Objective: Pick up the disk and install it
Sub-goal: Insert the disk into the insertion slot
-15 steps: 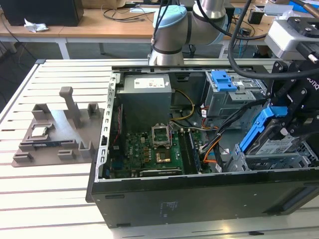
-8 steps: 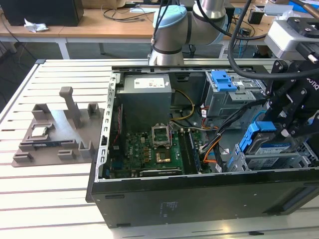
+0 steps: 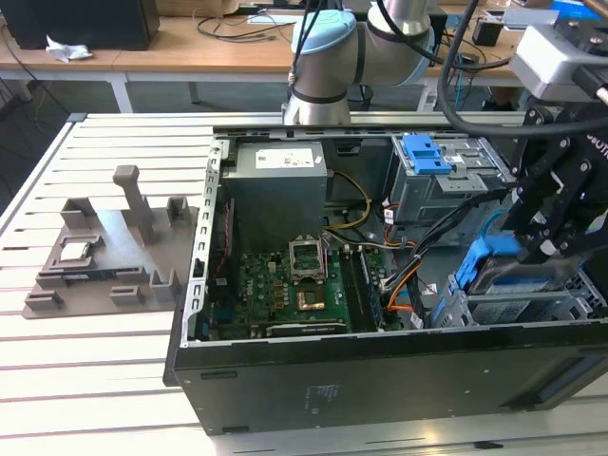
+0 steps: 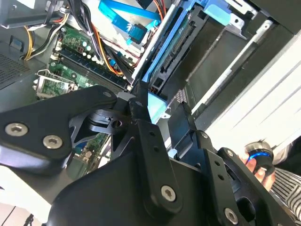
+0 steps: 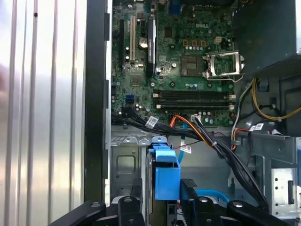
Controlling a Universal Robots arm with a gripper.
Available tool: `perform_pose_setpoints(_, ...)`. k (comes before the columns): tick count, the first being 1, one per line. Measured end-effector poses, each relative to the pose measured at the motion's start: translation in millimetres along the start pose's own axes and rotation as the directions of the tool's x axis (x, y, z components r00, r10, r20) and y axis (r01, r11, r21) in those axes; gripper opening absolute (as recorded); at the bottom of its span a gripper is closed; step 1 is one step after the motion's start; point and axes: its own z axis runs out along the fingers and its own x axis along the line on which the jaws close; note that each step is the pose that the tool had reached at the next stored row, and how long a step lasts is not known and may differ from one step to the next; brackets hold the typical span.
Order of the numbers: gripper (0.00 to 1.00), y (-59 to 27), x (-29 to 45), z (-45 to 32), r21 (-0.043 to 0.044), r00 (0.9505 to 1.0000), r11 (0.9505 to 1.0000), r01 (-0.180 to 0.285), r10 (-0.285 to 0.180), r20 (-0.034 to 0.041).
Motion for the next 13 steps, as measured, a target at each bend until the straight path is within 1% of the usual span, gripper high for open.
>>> perform_pose_setpoints(1, 0.44, 0.3, -0.5, -5.1, 0.0, 1.0, 1.0, 0.0, 0.0, 0.0)
perform_pose_setpoints(2, 0.44, 0.5, -0.8, -8.4, 0.0001, 1.0, 1.0, 0.0, 0.0, -0.0003)
perform_pose_setpoints(3, 0.44, 0.6, -1.0, -9.9, 0.0, 1.0, 1.0, 0.0, 0.0, -0.0001)
perform_pose_setpoints(5, 0.44, 0.6, -1.7, -10.0, 0.0, 1.0, 1.0, 0.0, 0.0, -0.0002)
perform_pose_setpoints(6, 0.42, 0.6, -1.7, -10.0, 0.0, 1.0, 1.0, 0.0, 0.0, -0.0001)
perform_pose_setpoints(7, 0.36, 0.6, -1.8, -9.9, 0.0, 1.0, 1.0, 0.0, 0.0, 0.0003)
perform_pose_setpoints(8, 0.36, 0.6, -1.9, -9.9, 0.0001, 1.0, 1.0, 0.0, 0.0, 0.0015)
perform_pose_setpoints(9, 0.24, 0.6, -2.1, -9.7, 0.0, 1.0, 1.0, 0.0, 0.0, 0.0041)
perform_pose_setpoints(11, 0.11, 0.6, -3.4, -9.4, -0.0003, 1.0, 1.0, 0.001, -0.001, 0.0059)
perform_pose_setpoints(12, 0.11, 0.5, -4.2, -9.2, -0.0005, 1.0, 1.0, 0.001, -0.001, 0.0063)
perform_pose_setpoints(13, 0.11, 0.4, -6.7, -8.8, -0.001, 1.0, 1.0, 0.002, -0.002, 0.0066)
